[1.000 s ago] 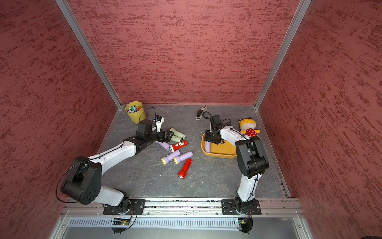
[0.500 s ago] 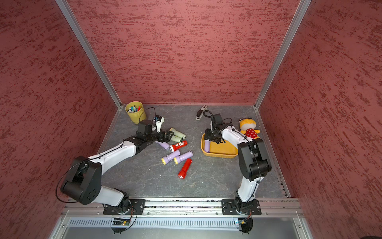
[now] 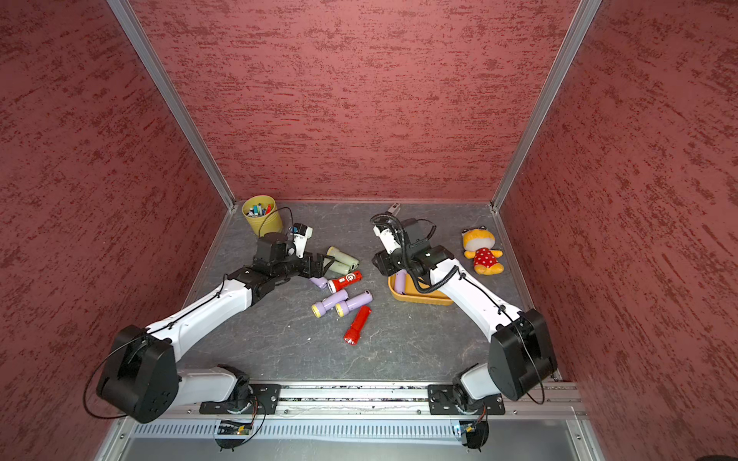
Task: Put the flashlights into the storage boxes
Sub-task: Pick up the flashlight from the center of the board.
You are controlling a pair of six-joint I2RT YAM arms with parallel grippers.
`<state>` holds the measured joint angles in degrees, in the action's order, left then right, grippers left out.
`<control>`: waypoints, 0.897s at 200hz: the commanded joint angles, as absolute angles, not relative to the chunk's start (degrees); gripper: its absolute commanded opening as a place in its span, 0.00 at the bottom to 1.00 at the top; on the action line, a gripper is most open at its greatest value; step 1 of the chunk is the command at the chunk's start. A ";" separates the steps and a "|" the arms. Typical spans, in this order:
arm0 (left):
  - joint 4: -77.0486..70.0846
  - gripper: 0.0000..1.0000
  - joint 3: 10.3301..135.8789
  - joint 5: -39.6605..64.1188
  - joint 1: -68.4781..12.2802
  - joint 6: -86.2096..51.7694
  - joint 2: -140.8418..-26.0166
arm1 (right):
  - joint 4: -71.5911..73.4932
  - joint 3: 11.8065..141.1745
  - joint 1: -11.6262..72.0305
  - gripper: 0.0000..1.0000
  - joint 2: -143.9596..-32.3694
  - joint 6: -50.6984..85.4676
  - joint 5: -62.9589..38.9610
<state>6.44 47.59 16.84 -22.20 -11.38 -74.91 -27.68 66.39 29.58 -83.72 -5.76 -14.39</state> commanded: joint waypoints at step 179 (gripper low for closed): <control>10.44 0.96 38.50 20.21 -11.62 -24.29 -72.69 | -49.48 84.91 44.98 0.54 -110.95 -64.36 -12.89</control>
